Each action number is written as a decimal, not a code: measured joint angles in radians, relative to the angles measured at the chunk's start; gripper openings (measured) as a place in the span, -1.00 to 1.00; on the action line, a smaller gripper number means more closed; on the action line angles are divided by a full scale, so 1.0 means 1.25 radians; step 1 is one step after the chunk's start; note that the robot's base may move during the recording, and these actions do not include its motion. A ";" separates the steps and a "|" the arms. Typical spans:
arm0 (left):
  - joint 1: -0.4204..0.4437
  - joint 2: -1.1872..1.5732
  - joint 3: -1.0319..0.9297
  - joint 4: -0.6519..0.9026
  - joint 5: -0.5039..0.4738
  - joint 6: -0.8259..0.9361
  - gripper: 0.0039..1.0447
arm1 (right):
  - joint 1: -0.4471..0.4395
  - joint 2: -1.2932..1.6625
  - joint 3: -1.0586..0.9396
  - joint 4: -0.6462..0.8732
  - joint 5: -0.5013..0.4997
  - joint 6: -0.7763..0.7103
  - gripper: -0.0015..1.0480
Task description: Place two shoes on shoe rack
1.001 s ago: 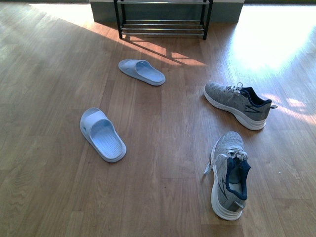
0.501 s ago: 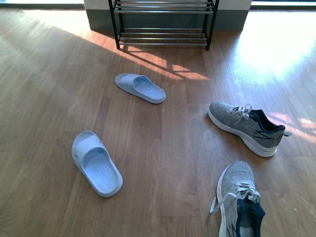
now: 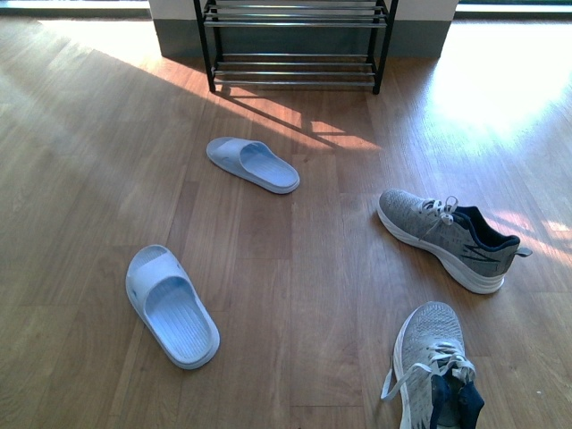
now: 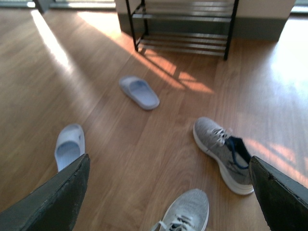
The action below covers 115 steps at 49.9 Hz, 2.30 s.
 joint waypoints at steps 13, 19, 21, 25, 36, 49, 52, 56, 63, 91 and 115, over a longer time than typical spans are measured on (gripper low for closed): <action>0.000 0.000 0.000 0.000 0.000 0.000 0.83 | 0.078 0.741 0.128 0.289 0.110 -0.110 0.82; 0.000 0.000 0.000 0.000 0.000 0.000 0.83 | 0.090 1.043 0.180 0.382 0.133 -0.149 0.82; 0.000 0.000 0.000 0.000 0.000 0.000 0.83 | 0.090 1.097 0.191 0.394 0.137 -0.152 0.82; 0.000 0.000 0.000 0.000 0.000 0.000 0.83 | 0.089 1.198 0.214 0.414 0.147 -0.161 0.82; 0.000 0.000 0.000 0.000 0.000 0.000 0.83 | 0.060 1.456 0.310 0.431 0.184 -0.171 0.82; 0.000 0.000 0.000 0.000 0.000 0.000 0.83 | 0.031 1.605 0.382 0.443 0.201 -0.179 0.82; 0.000 0.000 0.000 0.000 0.000 0.000 0.83 | 0.024 1.641 0.405 0.443 0.204 -0.181 0.82; 0.000 0.000 0.000 0.000 0.000 0.000 0.83 | 0.015 1.674 0.436 0.435 0.204 -0.179 0.82; 0.000 0.000 0.000 0.000 0.000 0.000 0.83 | 0.003 1.725 0.497 0.428 0.214 -0.175 0.82; 0.000 0.000 0.000 0.000 0.000 0.000 0.83 | 0.002 1.762 0.540 0.453 0.204 -0.154 -0.38; 0.000 0.000 0.000 0.000 0.000 0.000 0.83 | -0.031 1.366 0.304 0.485 0.111 -0.094 -0.97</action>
